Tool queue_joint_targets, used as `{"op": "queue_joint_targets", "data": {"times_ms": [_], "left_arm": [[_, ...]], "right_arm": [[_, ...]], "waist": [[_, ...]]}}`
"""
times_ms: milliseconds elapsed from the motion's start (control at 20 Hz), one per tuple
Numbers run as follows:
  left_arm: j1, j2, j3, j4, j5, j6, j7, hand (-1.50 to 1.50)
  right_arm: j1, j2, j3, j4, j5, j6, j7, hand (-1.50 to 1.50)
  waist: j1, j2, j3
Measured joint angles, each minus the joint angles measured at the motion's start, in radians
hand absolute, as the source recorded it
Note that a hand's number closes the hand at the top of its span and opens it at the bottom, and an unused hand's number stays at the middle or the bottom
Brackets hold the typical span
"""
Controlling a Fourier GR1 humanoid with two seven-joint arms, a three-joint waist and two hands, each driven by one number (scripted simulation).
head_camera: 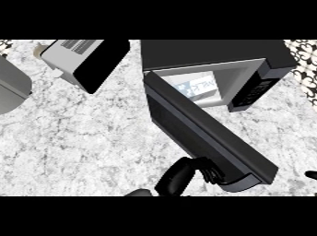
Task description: Pick up the milk, place it into the microwave and close the microwave
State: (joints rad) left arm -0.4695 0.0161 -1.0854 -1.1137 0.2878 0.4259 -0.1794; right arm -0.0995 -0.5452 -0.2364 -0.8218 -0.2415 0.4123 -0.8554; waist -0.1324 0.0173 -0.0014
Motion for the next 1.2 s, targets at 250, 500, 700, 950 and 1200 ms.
{"op": "queue_joint_targets", "data": {"times_ms": [250,500,700,950,1200], "left_arm": [[-0.085,-0.001,0.004,0.019,0.065,0.054,0.002,1.50],[-0.186,-0.007,0.031,0.037,0.109,0.106,-0.015,1.50],[-0.264,-0.009,0.056,0.061,0.135,0.142,-0.030,1.50],[-0.357,-0.013,0.093,0.107,0.178,0.168,-0.030,1.50],[-0.442,-0.016,0.128,0.157,0.219,0.184,-0.028,1.50]], "right_arm": [[-0.016,0.001,0.032,-0.064,-0.026,0.009,0.043,-1.50],[-0.038,-0.010,0.063,-0.117,-0.049,0.028,0.088,-1.50],[-0.060,-0.023,0.082,-0.157,-0.067,0.040,0.120,-1.50],[-0.096,-0.037,0.087,-0.196,-0.100,0.049,0.154,-1.50],[-0.126,-0.045,0.099,-0.229,-0.131,0.069,0.184,-1.50]], "waist": [[-0.042,0.006,-0.001],[-0.079,0.013,-0.001],[-0.112,0.022,0.000],[-0.154,0.036,0.002],[-0.188,0.050,0.005]]}}
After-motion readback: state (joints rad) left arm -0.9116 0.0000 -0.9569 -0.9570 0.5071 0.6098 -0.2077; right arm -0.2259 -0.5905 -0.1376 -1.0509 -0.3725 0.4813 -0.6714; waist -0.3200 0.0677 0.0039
